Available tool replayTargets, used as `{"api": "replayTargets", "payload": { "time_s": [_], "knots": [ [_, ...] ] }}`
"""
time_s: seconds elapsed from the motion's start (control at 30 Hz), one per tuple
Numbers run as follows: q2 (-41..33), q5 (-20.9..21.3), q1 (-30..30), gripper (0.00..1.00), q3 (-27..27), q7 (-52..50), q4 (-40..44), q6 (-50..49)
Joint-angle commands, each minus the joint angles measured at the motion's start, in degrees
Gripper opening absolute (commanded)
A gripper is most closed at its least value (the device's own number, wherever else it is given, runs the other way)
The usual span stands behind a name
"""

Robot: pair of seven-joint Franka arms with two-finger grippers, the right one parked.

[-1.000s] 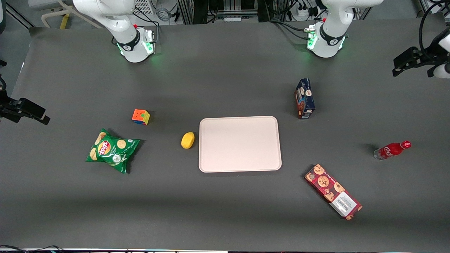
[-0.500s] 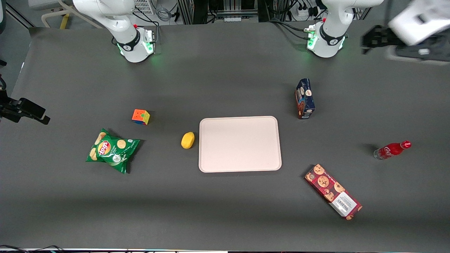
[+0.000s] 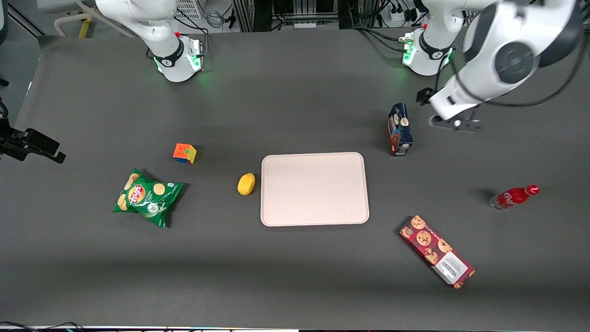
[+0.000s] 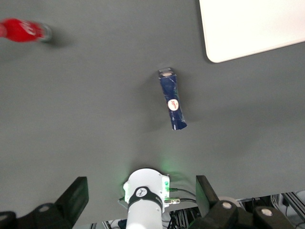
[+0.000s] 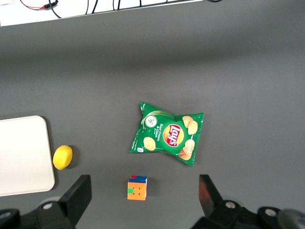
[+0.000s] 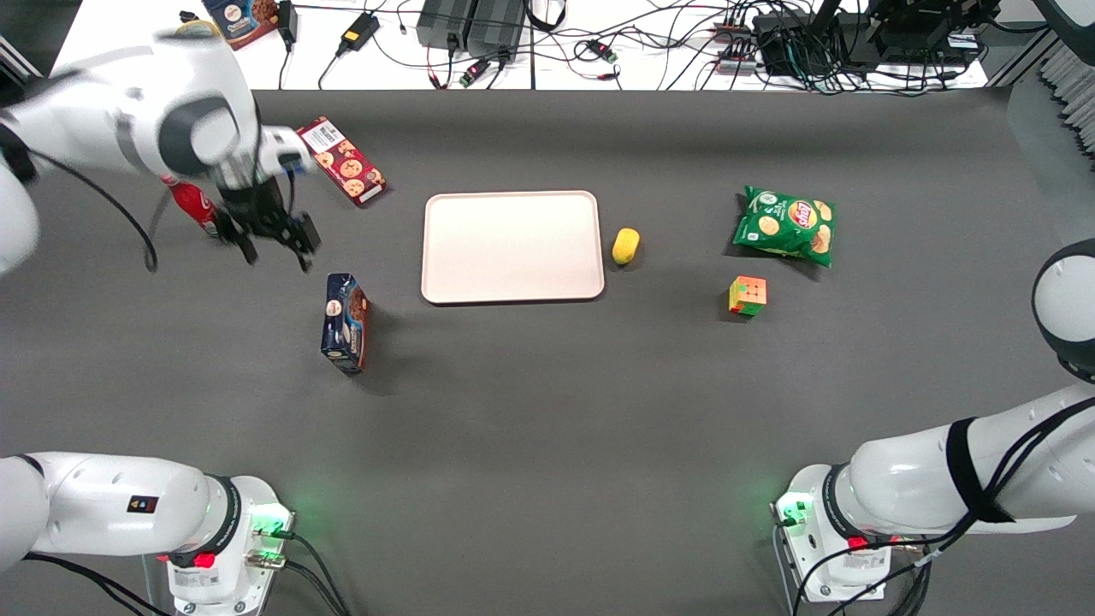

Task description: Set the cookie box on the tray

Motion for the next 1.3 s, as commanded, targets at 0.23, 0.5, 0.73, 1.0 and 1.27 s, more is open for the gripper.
{"api": "replayTargets", "payload": {
  "time_s": [0.23,0.5,0.73,1.0,1.27],
  "knots": [
    [1.2,-4.9,0.1,1.0,-5.7,-4.7,-13.1,20.6],
    [5.8,-4.9,-0.1,1.0,-6.4,-5.2,-16.3,30.9],
    [7.5,-4.9,-0.2,0.82,-7.7,-8.7,-19.9,37.6],
    [7.6,-4.9,-0.1,0.0,-9.4,-12.4,-19.8,37.4],
    [7.6,-4.9,0.0,0.0,-9.2,-12.4,-17.8,35.6]
  ]
}}
